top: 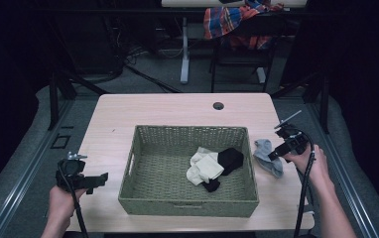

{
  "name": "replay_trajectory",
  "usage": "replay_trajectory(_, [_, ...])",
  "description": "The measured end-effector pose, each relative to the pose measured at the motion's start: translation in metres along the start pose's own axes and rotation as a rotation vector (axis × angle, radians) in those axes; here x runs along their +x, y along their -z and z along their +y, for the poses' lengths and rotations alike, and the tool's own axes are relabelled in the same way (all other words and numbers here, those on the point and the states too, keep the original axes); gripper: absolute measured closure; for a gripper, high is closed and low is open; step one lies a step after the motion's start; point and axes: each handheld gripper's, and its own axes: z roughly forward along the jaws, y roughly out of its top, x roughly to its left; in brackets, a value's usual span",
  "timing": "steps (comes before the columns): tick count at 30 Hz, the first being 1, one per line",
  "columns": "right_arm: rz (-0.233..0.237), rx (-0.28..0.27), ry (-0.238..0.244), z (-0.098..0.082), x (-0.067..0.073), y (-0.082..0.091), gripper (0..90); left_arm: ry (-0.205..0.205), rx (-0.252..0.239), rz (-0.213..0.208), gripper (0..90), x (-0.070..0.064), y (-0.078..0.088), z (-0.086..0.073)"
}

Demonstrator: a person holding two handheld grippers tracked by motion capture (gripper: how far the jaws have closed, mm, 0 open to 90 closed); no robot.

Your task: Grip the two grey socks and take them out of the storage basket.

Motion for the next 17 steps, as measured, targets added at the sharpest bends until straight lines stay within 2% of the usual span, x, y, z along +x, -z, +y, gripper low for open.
replay_trajectory(2, [-0.007, -0.018, -0.025, -0.005, -0.001, 0.005, 20.8, -0.002, 0.002, -0.002, 0.7, 0.000, 0.000, 0.000])
replay_trajectory(4, [-0.043, -0.021, -0.041, -0.011, -0.001, 0.009, 17.1, -0.001, 0.002, -0.004, 0.7, 0.000, 0.000, 0.000])
replay_trajectory(6, [-0.032, -0.036, -0.056, -0.018, 0.000, 0.011, 14.2, -0.002, 0.002, -0.004, 0.7, 0.000, 0.000, 0.000])
replay_trajectory(12, [0.015, -0.053, -0.042, -0.045, 0.014, 0.012, 6.5, -0.008, 0.006, -0.004, 0.7, -0.001, 0.000, 0.001])
replay_trajectory(16, [0.020, 0.010, -0.040, -0.055, 0.014, 0.002, 3.2, -0.011, 0.002, -0.001, 0.7, -0.002, -0.001, 0.002])
replay_trajectory(17, [0.020, 0.010, -0.040, -0.055, 0.014, 0.002, 3.2, -0.011, 0.002, -0.001, 0.7, -0.002, -0.001, 0.002])
